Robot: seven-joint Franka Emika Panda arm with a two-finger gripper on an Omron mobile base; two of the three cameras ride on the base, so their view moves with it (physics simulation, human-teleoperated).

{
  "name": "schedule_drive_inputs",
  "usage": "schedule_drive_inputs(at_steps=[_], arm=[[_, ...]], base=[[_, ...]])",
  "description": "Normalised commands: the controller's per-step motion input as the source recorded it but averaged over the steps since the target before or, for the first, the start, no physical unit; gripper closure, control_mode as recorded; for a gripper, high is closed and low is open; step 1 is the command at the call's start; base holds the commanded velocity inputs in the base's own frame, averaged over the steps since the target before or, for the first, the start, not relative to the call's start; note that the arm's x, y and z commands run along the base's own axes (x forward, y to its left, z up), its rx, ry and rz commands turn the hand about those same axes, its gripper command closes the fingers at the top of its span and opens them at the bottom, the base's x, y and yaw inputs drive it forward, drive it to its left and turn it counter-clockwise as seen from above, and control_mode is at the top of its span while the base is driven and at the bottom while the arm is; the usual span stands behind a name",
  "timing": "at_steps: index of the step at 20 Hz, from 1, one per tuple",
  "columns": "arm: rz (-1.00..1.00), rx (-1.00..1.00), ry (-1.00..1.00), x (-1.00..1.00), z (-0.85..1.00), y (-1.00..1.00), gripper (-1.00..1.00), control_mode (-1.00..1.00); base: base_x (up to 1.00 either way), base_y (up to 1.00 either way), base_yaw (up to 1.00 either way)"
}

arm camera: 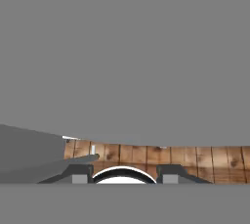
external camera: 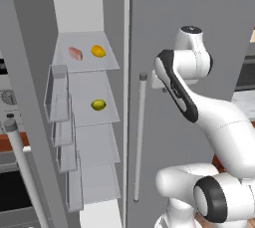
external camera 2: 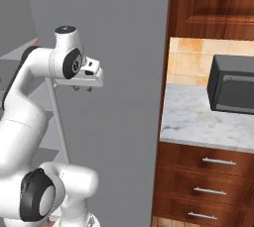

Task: Take the steak, mango, and pear from the freezer and place them in the bowl on the counter.

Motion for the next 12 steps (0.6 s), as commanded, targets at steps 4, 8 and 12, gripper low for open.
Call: schedule_drive_inputs(at_steps=[4,8,12], arm=[[0.03,0.0,-0.01,-0.33,0.0,0.01,-1.0,-1.0],[0.02,0.0,-0.14,-0.75,-0.01,0.17,-1.0,-1.0],[0.02,0.01,-0.36,-0.59,0.47,0.35,-1.0,-1.0]], base=[[0.0,0.0,0.0],[0.0,0.0,0.0],[0.0,0.0,0.0]])
